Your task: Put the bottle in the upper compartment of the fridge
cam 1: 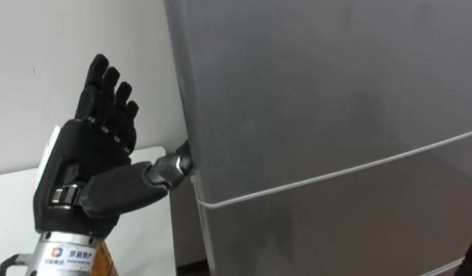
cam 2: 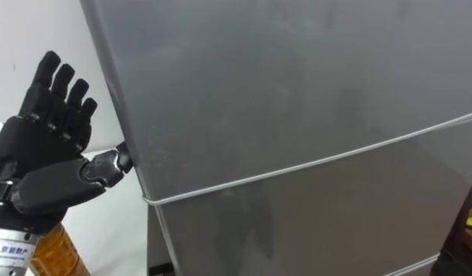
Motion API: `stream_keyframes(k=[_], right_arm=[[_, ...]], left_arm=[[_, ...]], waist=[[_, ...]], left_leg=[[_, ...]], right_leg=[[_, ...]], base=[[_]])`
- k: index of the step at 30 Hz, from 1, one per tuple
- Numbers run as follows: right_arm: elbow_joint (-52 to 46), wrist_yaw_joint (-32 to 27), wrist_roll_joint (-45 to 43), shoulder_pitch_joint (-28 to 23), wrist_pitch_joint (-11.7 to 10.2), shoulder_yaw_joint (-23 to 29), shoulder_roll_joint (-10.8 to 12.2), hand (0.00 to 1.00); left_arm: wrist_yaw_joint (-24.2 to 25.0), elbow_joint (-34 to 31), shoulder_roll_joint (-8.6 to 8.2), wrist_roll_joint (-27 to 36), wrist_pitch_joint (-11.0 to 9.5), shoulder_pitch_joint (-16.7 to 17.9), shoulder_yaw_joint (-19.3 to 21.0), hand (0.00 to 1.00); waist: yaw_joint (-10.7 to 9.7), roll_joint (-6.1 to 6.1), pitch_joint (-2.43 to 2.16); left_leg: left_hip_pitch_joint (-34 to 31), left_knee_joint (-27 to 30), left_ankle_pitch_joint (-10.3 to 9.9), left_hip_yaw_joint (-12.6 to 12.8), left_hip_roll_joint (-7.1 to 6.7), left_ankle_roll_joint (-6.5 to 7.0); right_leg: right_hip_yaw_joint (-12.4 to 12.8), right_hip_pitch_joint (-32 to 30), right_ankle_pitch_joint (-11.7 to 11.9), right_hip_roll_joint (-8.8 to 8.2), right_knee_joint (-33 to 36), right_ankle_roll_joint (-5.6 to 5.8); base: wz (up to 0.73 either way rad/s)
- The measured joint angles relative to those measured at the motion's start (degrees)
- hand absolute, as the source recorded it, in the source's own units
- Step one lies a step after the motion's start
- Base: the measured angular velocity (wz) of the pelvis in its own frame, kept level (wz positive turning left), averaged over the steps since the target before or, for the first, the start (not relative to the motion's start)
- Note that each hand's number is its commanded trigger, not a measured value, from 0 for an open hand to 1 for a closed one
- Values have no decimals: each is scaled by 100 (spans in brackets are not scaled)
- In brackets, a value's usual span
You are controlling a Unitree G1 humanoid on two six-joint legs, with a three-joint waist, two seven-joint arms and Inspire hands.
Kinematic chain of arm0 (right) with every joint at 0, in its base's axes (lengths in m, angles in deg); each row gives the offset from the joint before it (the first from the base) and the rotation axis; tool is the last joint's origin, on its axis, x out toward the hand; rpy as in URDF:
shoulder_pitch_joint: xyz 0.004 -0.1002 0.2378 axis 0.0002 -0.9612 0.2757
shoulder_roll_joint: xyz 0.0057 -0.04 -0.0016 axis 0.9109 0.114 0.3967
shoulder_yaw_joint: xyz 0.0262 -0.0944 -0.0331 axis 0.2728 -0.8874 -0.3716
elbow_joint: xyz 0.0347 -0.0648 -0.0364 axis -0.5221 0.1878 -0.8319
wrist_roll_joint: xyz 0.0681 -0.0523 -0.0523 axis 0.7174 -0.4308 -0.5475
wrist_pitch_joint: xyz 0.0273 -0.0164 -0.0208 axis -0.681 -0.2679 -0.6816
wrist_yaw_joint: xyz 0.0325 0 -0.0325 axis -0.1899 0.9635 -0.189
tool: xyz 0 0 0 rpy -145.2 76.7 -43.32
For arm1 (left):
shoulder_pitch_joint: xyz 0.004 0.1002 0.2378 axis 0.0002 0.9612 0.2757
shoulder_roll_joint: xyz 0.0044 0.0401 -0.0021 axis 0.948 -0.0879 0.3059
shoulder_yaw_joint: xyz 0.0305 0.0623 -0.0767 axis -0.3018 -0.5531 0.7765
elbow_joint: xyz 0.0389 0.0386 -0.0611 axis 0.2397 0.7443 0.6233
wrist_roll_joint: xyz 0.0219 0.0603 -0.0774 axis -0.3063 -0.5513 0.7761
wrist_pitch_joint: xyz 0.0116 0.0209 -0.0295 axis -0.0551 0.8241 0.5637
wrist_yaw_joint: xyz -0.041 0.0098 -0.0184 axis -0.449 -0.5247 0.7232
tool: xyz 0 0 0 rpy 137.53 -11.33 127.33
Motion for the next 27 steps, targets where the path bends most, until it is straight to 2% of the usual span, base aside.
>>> stream_keyframes(k=[3,9,14,16,17,18,19,20,21,22,23,24,25,27], right_arm=[[14,63,1,-3,-64,-71,-8,0],[12,128,-27,-1,-97,-100,-6,0],[9,166,-21,5,-116,-171,-16,0],[9,172,-18,1,-151,-179,-27,0],[7,173,15,-11,-204,-205,-58,0],[-29,168,19,51,-240,-296,-43,0],[-90,178,26,57,-240,-391,-48,0],[-139,167,64,37,-246,-394,-63,0],[-177,154,190,-12,-248,-403,-63,0],[-145,161,216,-8,-235,-408,-83,0],[-123,170,200,15,-225,-398,-86,0],[-108,180,175,29,-218,-321,-80,0],[-23,236,164,69,-180,-303,-56,0],[15,347,169,70,-161,-305,-42,0]], left_arm=[[93,-37,-28,-159,-5,0,-65,0],[254,-39,-211,-163,-11,0,-121,0],[301,-120,-216,-154,-24,1,-136,0],[350,-138,-216,-157,-24,2,-156,0],[350,-138,-216,-152,-31,8,-179,0],[350,-139,-157,-147,-157,12,-143,0],[353,-133,-129,-138,-263,51,-83,0],[355,-135,-192,-140,-243,61,-97,0],[384,-135,-203,-132,-197,60,-186,0],[440,-136,-173,-104,-125,49,-325,0],[459,-136,-173,-113,-92,30,-416,0],[506,-148,-183,-170,-30,-6,-700,0],[592,-158,-172,-225,4,11,-875,0],[657,-157,-160,-320,48,26,-949,0]], waist=[[3,-5,-3],[26,-6,-4],[31,-6,-4],[42,28,15],[66,152,63],[121,126,48],[148,24,-23],[141,62,-15],[110,58,15],[20,40,37],[-9,34,47],[-21,105,0],[114,27,0],[204,-30,-4]], left_leg=[[5,0,0,-34,-1,0],[27,-21,0,-93,-6,0],[39,-39,0,-141,-3,0],[103,-62,3,-300,44,3],[159,-102,9,-592,168,10],[121,-101,-1,-889,244,10],[18,-11,-47,-825,247,-26],[-13,18,-59,-731,282,-54],[-88,80,-69,-511,286,-108],[-132,-25,-43,-428,236,-139],[-173,-195,13,-426,210,-152],[-98,-369,124,-316,151,-49],[-56,-360,150,-118,106,-18],[37,-340,147,-76,24,-13]], right_leg=[[15,36,3,0,2,-4],[168,29,3,6,20,-5],[249,-22,3,8,107,-5],[220,-131,1,32,396,-8],[206,-399,-124,96,783,-71],[386,-763,-71,350,539,-325],[325,-926,396,393,182,-404],[302,-864,490,408,136,-411],[371,-757,522,379,74,-415],[664,-727,516,325,72,-405],[813,-735,511,300,81,-366],[922,-798,488,301,116,-241],[886,-752,447,273,88,-158],[726,-639,485,232,-7,-123]], base=[[14],[6],[0],[-6],[-36],[-46],[-27],[24],[69],[83],[87],[49],[13],[-39]])
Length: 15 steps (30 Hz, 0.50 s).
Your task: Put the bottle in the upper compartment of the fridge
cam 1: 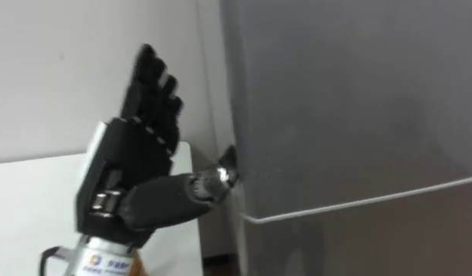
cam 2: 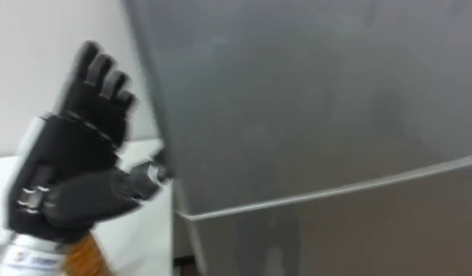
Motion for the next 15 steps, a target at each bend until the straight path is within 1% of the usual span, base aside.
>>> stream_keyframes(k=[1,2,4,5,13,15], right_arm=[[-25,24,4,-41,1,0,-1,0],[-29,24,7,-47,9,0,-1,0],[-40,31,75,-47,43,32,29,0],[-38,33,62,-28,50,30,25,0],[37,77,64,-32,56,45,22,0],[0,84,43,-18,57,53,13,0]], left_arm=[[16,-2,15,-16,0,-8,18,0],[18,-4,28,-16,0,-9,27,0],[33,-18,99,-19,-1,-8,26,0],[34,-18,98,-48,-1,-8,24,0],[59,-17,114,-107,-2,27,-13,0],[90,-17,131,-109,-2,30,-38,0]], waist=[[-30,-17,-13],[-45,-19,-17],[-63,-18,-19],[-62,-18,-19],[-51,8,-13],[-51,17,-18]], left_leg=[[10,2,-3,3,-4,6],[3,2,-5,4,-6,9],[6,10,-15,128,-56,26],[6,19,-15,148,-59,26],[-1,106,-18,154,-67,31],[-8,105,-35,153,-63,60]], right_leg=[[-60,55,18,-23,-24,20],[-95,56,21,-31,-20,20],[-128,47,22,-48,-4,22],[-128,47,22,-54,-4,22],[-171,58,22,-70,12,21],[-183,46,19,-65,17,22]], base=[[-30],[-17],[-9],[0],[1],[7]])
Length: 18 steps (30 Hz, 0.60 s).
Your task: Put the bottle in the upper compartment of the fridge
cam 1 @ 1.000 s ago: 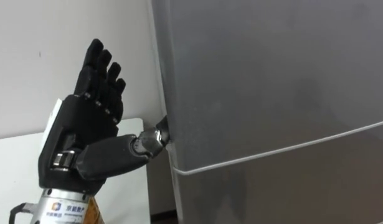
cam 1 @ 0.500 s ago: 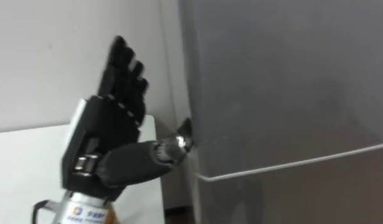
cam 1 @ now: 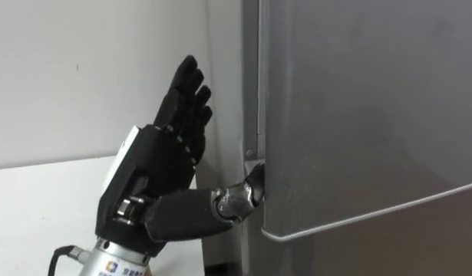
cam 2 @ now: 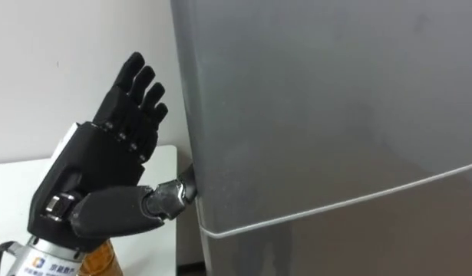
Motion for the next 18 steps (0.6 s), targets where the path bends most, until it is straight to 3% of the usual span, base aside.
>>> stream_keyframes(k=[1,4,9,18], right_arm=[[-2,20,-2,1,1,1,-14,0],[-3,66,-10,-5,2,-2,-23,0],[-25,67,-10,-21,2,-11,-25,0],[-28,63,-36,-1,0,-20,-31,0]], left_arm=[[27,0,25,0,0,3,-35,0],[175,-1,100,-2,-11,10,-117,0],[406,-2,97,2,-24,9,-163,0],[742,-74,77,44,-51,9,-450,0]], waist=[[-4,13,0],[0,-12,-12],[-1,-28,-45],[-85,-76,-50]], left_leg=[[2,-4,-34,-4,15,55],[-3,0,-36,-5,10,59],[-6,11,-36,15,10,59],[-13,73,-36,152,2,59]], right_leg=[[-12,-9,-1,17,4,1],[1,0,2,15,17,3],[11,-5,4,14,34,5],[31,2,-1,-12,-2,14]], base=[[6],[1],[0],[-3]])
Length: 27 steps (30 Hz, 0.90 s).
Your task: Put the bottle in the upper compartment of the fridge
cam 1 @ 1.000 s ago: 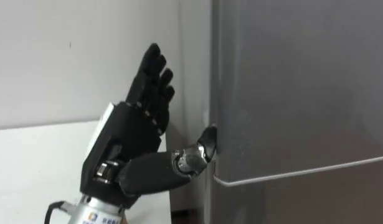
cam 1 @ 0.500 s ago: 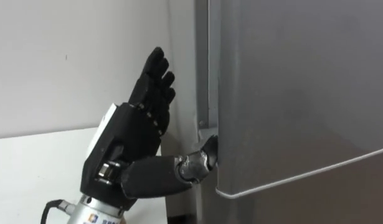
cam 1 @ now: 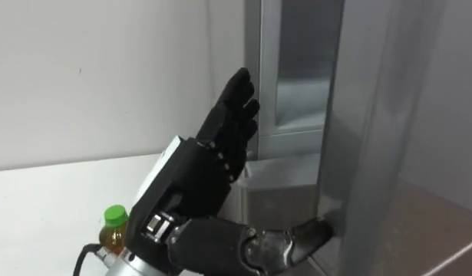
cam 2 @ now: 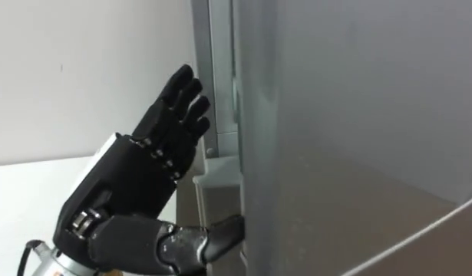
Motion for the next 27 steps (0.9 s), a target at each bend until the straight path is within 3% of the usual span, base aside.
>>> stream_keyframes(k=[7,14,16,21,27], right_arm=[[-14,-58,14,4,0,-11,1,0],[-23,-167,58,-6,0,-9,2,0],[-46,-215,134,-19,-8,-17,2,0],[-154,-380,388,-113,-14,-64,1,0],[-269,-392,524,-196,-24,-76,1,0]], left_arm=[[206,-15,-15,23,-18,0,-251,0],[358,-14,-10,7,-13,0,-337,0],[384,10,-1,11,-14,1,-338,0],[384,75,-8,89,-15,1,-381,0],[402,119,4,273,-19,2,-549,0]], waist=[[-45,-36,23],[-71,5,5],[-65,15,38],[-70,69,71],[-182,122,86]], left_leg=[[20,-1,0,110,1,0],[43,-42,-19,145,16,22],[100,-41,-19,173,21,22],[132,-44,-39,280,29,26],[130,-45,-70,441,35,35]], right_leg=[[33,-12,-6,-2,5,9],[74,-60,0,25,46,7],[111,-12,-2,29,98,5],[230,-3,0,52,111,7],[366,-123,-6,72,231,11]], base=[[-1],[-2],[-7],[-9],[-13]])
